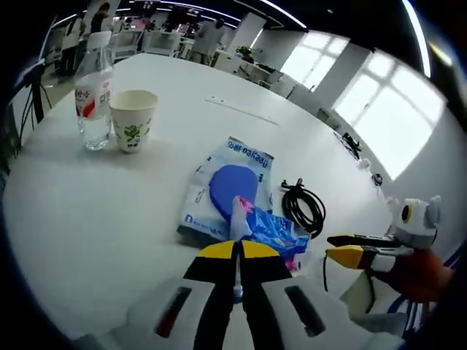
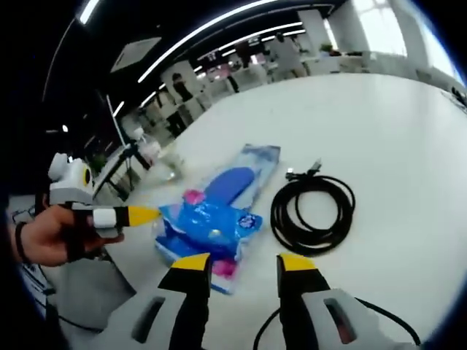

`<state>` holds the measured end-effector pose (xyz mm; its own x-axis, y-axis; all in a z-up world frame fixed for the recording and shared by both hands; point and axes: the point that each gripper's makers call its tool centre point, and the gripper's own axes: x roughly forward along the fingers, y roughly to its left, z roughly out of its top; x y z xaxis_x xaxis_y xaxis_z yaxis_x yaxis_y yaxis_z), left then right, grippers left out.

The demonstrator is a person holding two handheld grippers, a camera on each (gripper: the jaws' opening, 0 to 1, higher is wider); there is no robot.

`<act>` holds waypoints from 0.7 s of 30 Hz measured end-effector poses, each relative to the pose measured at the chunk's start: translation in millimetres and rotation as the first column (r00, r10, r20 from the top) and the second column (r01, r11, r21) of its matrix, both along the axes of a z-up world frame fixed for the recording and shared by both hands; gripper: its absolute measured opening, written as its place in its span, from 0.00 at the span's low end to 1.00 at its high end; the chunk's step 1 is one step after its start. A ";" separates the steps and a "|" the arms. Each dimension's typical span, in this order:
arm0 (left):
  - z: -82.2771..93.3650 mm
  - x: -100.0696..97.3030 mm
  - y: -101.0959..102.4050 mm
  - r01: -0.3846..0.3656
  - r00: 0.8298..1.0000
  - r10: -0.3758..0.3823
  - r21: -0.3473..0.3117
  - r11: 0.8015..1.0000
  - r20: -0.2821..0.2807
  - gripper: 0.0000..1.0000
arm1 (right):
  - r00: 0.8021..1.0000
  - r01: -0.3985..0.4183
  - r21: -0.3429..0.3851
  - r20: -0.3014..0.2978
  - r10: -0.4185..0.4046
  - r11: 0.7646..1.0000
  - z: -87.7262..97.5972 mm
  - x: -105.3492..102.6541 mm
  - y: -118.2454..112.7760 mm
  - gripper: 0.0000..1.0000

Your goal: Arrange the tabletop items into an orderly group along one side of the table until the central work area is clear of visible clutter.

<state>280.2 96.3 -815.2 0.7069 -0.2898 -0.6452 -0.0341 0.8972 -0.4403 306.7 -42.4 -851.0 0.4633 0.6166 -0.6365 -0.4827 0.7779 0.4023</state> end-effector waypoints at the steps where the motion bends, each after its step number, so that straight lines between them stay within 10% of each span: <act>1: 0.0 -0.6 -0.4 0.002 1.000 -0.002 0.001 1.000 -0.001 0.00 | 1.000 0.000 0.001 -0.008 0.000 1.000 -2.8 0.3 1.7 0.33; 11: 6.2 -2.1 -6.6 0.029 1.000 -0.029 0.015 0.999 0.005 0.00 | 0.998 0.017 -0.039 -0.059 -0.019 0.999 -21.0 1.2 5.6 0.00; 21: -3.9 10.3 -9.3 0.033 0.999 -0.033 0.017 0.999 0.007 0.00 | 1.000 0.021 0.019 -0.013 -0.021 1.000 6.7 8.5 3.4 0.00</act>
<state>290.5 87.0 -819.1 0.7015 -0.3022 -0.6454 -0.0011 0.9051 -0.4251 315.1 -38.9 -844.3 0.4680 0.6186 -0.6311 -0.4608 0.7802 0.4230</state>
